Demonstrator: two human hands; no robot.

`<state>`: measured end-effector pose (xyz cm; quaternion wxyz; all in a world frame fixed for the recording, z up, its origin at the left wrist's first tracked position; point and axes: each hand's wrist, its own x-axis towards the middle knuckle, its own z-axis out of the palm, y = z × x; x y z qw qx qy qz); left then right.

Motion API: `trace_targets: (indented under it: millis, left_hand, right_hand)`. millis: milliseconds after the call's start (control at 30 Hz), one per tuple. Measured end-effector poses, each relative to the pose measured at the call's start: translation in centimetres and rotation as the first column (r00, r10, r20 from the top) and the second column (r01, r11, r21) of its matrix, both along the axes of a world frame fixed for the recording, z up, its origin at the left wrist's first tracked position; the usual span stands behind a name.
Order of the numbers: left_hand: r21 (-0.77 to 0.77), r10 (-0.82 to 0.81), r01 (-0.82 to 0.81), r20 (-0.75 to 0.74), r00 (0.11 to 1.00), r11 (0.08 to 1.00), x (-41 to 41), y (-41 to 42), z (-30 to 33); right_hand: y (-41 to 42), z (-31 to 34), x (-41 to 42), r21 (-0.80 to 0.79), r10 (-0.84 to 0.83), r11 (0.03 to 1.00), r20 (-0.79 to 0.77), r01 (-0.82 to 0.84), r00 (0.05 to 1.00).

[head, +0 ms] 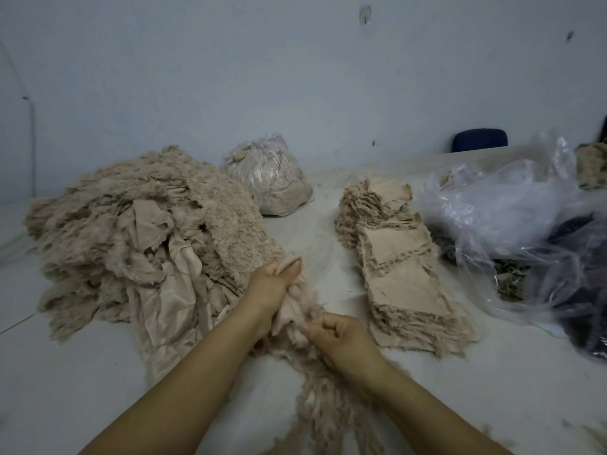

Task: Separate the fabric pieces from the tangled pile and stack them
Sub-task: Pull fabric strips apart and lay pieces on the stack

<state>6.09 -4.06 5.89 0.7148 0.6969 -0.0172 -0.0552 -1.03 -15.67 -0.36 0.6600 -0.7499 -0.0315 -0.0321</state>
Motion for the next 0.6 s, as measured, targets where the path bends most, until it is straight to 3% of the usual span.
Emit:
trace_targets:
  millis: [67,300,500,600]
  left_hand:
    - [-0.025,0.128,-0.128,-0.02,0.992,0.991,0.8,0.1,0.2]
    - [-0.019,0.203,-0.204,-0.055,0.978,0.979,1.6,-0.1,-1.0]
    - [-0.022,0.313,-0.313,-0.013,0.95,0.95,2.8,0.0,-1.0]
    - [0.033,0.343,-0.346,0.058,0.937,0.938,2.6,-0.4,-1.0]
  right_hand:
    - [0.1,-0.4,-0.3,-0.166,-0.004,0.986,0.039,0.011,0.999]
    - [-0.1,0.5,-1.1,-0.522,0.114,0.853,0.152,-0.018,0.982]
    - [0.7,1.4,-1.5,-0.596,0.148,0.802,0.232,0.02,0.961]
    - [-0.1,2.8,-1.0,-0.607,0.134,0.794,0.122,-0.033,0.983]
